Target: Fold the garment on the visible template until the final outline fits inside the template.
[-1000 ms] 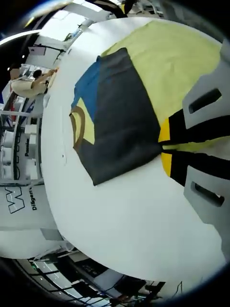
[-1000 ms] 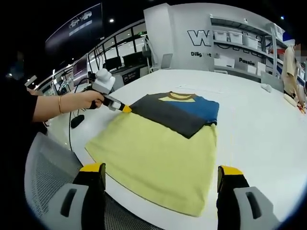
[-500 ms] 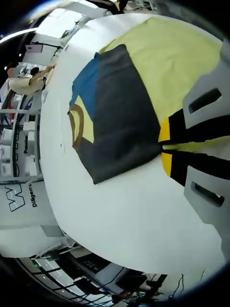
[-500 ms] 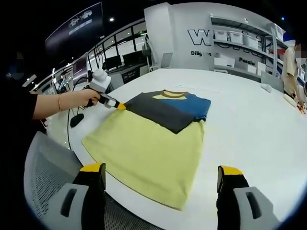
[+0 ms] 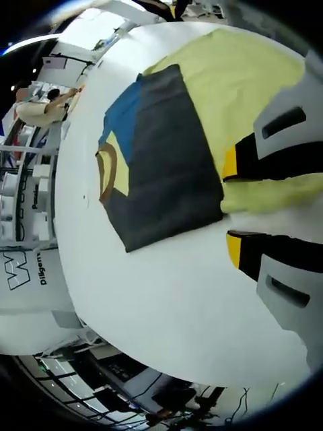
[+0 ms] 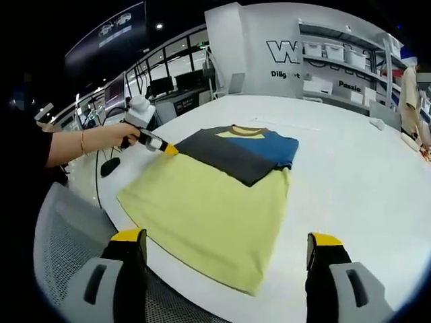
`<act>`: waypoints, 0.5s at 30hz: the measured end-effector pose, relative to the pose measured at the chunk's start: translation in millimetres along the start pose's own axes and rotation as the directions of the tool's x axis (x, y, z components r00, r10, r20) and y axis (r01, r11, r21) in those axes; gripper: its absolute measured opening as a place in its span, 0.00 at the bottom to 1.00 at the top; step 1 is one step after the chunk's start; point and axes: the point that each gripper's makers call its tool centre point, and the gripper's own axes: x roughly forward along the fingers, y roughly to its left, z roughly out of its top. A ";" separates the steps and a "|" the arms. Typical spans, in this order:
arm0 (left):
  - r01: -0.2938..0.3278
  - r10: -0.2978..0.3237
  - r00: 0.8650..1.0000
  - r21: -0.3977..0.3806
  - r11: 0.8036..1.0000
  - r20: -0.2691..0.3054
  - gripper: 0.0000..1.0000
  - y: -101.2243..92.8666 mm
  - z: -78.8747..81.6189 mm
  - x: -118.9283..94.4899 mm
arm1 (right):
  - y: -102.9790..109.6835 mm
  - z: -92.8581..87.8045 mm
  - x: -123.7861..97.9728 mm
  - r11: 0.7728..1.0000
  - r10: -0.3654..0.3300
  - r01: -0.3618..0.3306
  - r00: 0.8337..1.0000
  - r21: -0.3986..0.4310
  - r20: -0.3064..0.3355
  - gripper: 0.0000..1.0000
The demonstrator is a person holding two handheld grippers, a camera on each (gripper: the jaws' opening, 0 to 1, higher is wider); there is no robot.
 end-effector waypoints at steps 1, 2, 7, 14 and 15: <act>-0.013 0.013 1.000 0.005 1.000 0.008 0.40 4.1 -2.7 0.8 | -0.4 0.1 0.1 1.000 0.000 0.000 1.000 0.001 0.001 0.99; -0.014 0.014 1.000 0.003 1.000 0.005 0.44 4.4 -3.7 1.2 | -0.6 -0.1 0.3 1.000 -0.001 0.001 1.000 0.003 0.000 0.99; -0.032 0.032 0.999 0.033 0.999 0.005 0.65 4.7 -7.8 6.5 | -0.9 -0.9 0.7 1.000 -0.002 0.002 1.000 0.003 -0.005 0.99; -0.058 0.061 0.998 0.166 0.984 -0.012 0.88 25.7 -12.2 -0.1 | -0.8 -2.0 0.5 1.000 -0.005 0.005 1.000 0.000 -0.009 0.99; -0.071 0.074 0.997 0.188 0.980 -0.010 0.89 33.8 -11.3 -2.3 | -0.8 -2.3 0.6 1.000 -0.005 0.005 1.000 -0.001 -0.010 0.99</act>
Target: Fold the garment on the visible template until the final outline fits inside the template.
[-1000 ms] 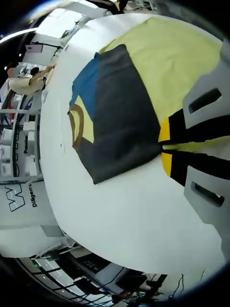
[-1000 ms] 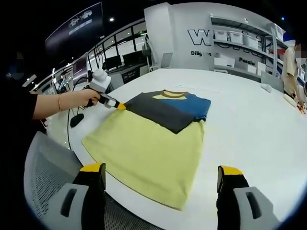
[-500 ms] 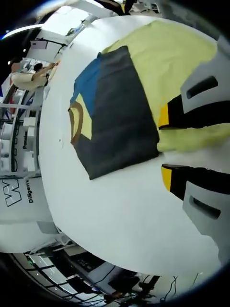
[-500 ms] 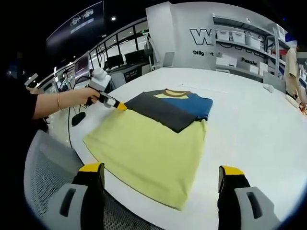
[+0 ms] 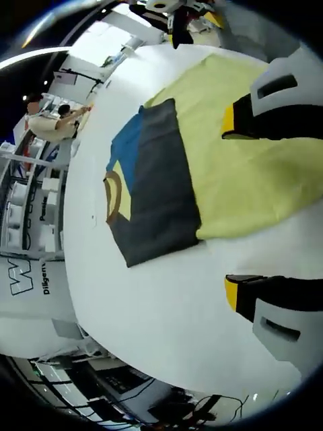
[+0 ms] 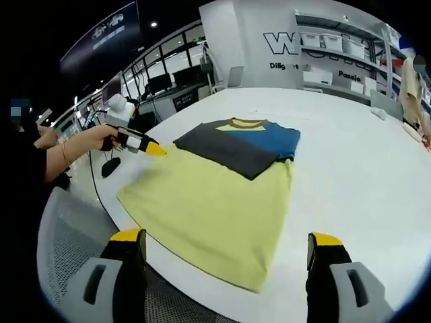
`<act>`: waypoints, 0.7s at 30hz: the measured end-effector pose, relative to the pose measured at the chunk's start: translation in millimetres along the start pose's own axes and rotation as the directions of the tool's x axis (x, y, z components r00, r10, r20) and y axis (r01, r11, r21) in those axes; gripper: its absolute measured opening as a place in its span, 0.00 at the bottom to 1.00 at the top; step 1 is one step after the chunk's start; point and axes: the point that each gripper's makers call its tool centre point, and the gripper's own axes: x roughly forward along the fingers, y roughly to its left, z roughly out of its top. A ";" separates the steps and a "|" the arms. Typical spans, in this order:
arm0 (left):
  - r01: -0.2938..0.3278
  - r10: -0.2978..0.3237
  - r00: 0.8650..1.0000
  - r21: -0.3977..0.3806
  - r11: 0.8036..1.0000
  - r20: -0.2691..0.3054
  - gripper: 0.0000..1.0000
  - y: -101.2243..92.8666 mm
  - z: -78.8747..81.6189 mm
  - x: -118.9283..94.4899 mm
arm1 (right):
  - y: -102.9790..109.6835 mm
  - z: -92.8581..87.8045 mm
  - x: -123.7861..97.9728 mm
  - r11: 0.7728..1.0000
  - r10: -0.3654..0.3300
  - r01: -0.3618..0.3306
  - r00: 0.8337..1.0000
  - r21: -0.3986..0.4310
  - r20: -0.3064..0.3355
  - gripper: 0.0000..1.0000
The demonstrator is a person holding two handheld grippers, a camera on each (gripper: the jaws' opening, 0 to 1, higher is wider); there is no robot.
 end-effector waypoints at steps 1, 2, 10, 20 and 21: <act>-0.006 0.006 1.000 -0.008 1.000 -0.002 0.91 9.8 -3.0 -3.2 | 0.6 -0.8 0.3 1.000 0.001 -0.001 1.000 -0.001 -0.004 0.99; -0.011 0.011 1.000 -0.005 1.000 -0.003 0.93 14.5 -3.4 -3.9 | 1.1 -1.8 0.5 1.000 0.003 -0.003 1.000 -0.003 -0.008 0.99; -0.051 0.051 0.999 -0.009 0.999 -0.014 0.98 51.5 -11.0 -14.2 | 0.5 -3.9 1.0 1.000 -0.001 0.001 1.000 -0.009 -0.022 0.99; 0.084 -0.082 0.996 -0.066 0.994 0.035 0.95 23.9 -32.5 -66.5 | 4.3 -8.8 8.7 0.999 0.033 -0.031 0.997 0.026 -0.070 0.95; 0.114 -0.114 0.993 -0.050 0.992 0.014 0.94 10.4 -51.0 -84.9 | -0.2 -13.0 9.2 1.000 0.018 -0.016 0.995 0.023 -0.099 0.94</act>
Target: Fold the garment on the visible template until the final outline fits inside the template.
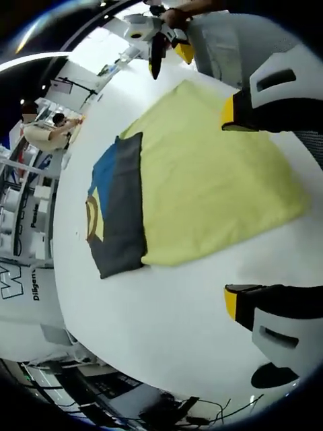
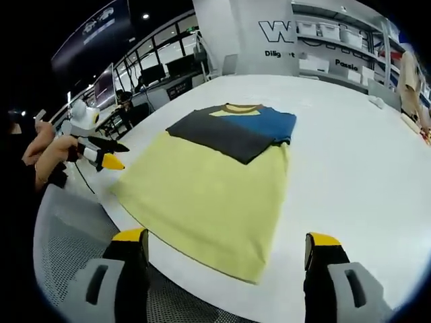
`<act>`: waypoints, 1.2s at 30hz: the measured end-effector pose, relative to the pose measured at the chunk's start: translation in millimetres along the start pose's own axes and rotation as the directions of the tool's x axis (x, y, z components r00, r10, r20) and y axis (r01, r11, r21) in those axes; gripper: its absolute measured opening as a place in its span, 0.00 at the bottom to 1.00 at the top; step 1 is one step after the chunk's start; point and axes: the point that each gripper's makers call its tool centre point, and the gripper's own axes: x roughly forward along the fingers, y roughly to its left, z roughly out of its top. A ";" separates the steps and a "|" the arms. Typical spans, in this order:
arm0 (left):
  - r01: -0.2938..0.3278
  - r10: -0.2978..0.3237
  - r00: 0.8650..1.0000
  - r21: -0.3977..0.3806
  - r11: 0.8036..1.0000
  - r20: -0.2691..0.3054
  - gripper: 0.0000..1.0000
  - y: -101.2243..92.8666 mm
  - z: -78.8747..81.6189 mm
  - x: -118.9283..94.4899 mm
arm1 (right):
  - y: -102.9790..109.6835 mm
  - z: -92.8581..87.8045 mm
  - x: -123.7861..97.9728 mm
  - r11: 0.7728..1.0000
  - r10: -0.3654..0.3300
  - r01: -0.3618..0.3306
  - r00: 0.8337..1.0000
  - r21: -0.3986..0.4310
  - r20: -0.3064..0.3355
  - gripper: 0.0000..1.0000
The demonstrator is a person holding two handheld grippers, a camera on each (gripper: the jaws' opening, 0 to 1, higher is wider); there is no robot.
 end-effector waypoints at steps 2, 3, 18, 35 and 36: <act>0.033 -0.034 0.998 -0.023 0.999 -0.049 0.92 -17.7 -31.6 -26.9 | -2.0 -6.9 3.5 1.000 -0.003 0.004 1.000 0.020 -0.027 0.90; 0.033 -0.034 0.998 -0.021 0.999 -0.055 0.91 -20.7 -35.5 -30.2 | -2.3 -9.2 4.6 1.000 -0.003 0.004 0.999 0.023 -0.035 0.87; 0.026 -0.049 0.985 -0.141 0.990 -0.164 0.69 -42.1 -100.4 -51.0 | -14.2 -41.7 18.7 0.993 -0.063 0.080 0.982 0.089 -0.179 0.79; -0.039 0.002 0.983 -0.197 0.980 -0.184 0.38 -45.9 -113.9 -57.9 | -27.1 -63.1 17.6 0.983 -0.134 0.163 0.948 0.081 -0.288 0.44; -0.047 0.008 0.982 -0.198 0.979 -0.190 0.35 -45.0 -114.9 -58.5 | -27.7 -64.2 17.3 0.983 -0.138 0.167 0.946 0.076 -0.293 0.40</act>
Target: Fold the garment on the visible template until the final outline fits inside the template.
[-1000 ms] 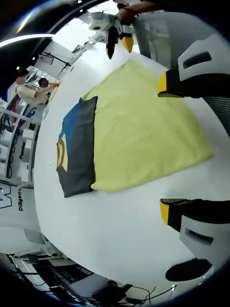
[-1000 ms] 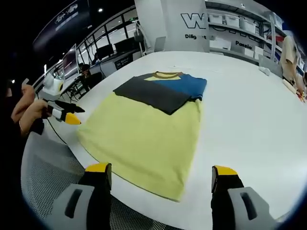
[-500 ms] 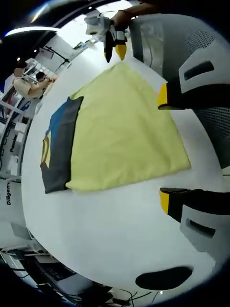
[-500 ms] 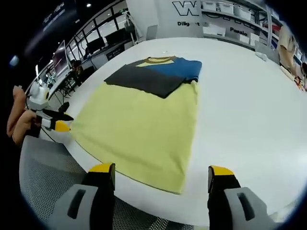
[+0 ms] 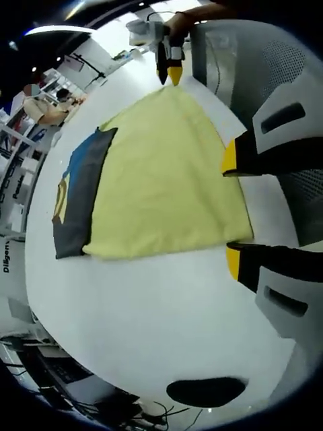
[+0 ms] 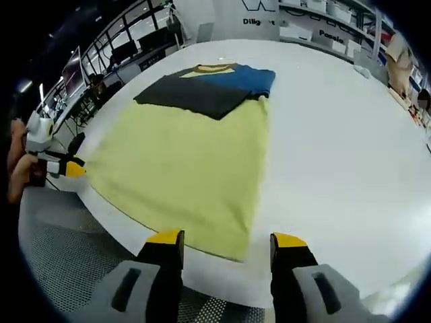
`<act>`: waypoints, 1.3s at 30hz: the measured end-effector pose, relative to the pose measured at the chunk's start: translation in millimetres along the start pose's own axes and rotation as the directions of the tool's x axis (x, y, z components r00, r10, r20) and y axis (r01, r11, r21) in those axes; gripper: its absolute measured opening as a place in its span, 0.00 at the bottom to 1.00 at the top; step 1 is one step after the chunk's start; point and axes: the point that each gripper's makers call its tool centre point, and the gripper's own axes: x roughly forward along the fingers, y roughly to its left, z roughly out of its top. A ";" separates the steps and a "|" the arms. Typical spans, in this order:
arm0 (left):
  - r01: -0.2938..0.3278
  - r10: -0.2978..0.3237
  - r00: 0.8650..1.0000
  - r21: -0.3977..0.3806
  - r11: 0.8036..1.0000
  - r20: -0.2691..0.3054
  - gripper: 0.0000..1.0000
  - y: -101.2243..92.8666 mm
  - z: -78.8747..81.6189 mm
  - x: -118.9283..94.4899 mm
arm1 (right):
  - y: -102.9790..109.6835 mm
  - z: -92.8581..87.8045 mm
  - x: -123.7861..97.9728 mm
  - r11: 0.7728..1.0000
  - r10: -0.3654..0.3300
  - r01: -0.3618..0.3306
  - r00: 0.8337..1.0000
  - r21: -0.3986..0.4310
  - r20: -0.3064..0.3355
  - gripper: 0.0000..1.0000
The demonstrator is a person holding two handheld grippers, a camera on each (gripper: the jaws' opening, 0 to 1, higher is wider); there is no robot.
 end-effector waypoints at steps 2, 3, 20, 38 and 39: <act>-0.030 0.030 0.999 0.016 0.999 -0.012 0.32 3.9 -2.8 -0.9 | -1.7 -1.9 -0.2 1.000 -0.011 0.011 1.000 -0.008 -0.009 0.31; -0.034 0.034 0.999 0.020 0.999 -0.012 0.31 4.5 -2.9 -0.8 | -1.4 -2.2 -0.5 1.000 -0.009 0.009 1.000 -0.007 -0.010 0.27; -0.117 0.119 0.992 0.054 0.992 -0.041 0.15 22.0 -11.3 -4.3 | -6.7 -12.2 -0.2 0.999 -0.032 0.033 0.998 0.008 -0.058 0.00; -0.114 0.121 0.992 0.131 0.985 -0.044 0.08 19.1 -10.8 -5.1 | -5.3 -11.1 -1.0 1.000 -0.008 0.007 0.998 -0.022 -0.060 0.00; -0.115 0.123 0.991 0.142 0.983 -0.046 0.08 18.5 -10.7 -5.3 | -5.0 -10.9 -1.7 1.000 -0.006 0.005 0.998 -0.021 -0.059 0.00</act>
